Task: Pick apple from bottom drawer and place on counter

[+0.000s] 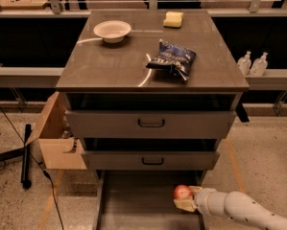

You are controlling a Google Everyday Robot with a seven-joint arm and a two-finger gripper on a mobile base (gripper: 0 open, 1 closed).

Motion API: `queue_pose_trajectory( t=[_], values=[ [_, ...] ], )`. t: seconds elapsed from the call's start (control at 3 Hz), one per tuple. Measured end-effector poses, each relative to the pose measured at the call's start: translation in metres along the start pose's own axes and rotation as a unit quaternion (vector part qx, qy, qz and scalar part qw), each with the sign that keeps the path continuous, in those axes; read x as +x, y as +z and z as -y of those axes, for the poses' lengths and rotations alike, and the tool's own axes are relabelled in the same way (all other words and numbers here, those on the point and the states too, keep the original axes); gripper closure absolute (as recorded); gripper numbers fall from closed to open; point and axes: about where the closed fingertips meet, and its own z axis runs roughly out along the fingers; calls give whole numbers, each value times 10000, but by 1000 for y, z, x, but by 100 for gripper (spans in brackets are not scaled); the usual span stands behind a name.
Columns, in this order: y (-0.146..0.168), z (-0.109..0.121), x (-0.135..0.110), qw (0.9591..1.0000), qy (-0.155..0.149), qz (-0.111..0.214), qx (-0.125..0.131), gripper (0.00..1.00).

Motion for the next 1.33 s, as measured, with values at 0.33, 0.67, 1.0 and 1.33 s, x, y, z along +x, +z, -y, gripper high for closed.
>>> queue_pose_trajectory(
  t=[0.33,0.67,1.0,1.33],
  values=[
    [-19,-2,-20,9999,-52,95,21,100],
    [-57,-16,-54,9999,9,71,-78,100],
    [-106,-30,-107,9997,-95,-111,-186,100],
    [-149,-51,-173,9986,-390,-152,-323,100]
  ],
)
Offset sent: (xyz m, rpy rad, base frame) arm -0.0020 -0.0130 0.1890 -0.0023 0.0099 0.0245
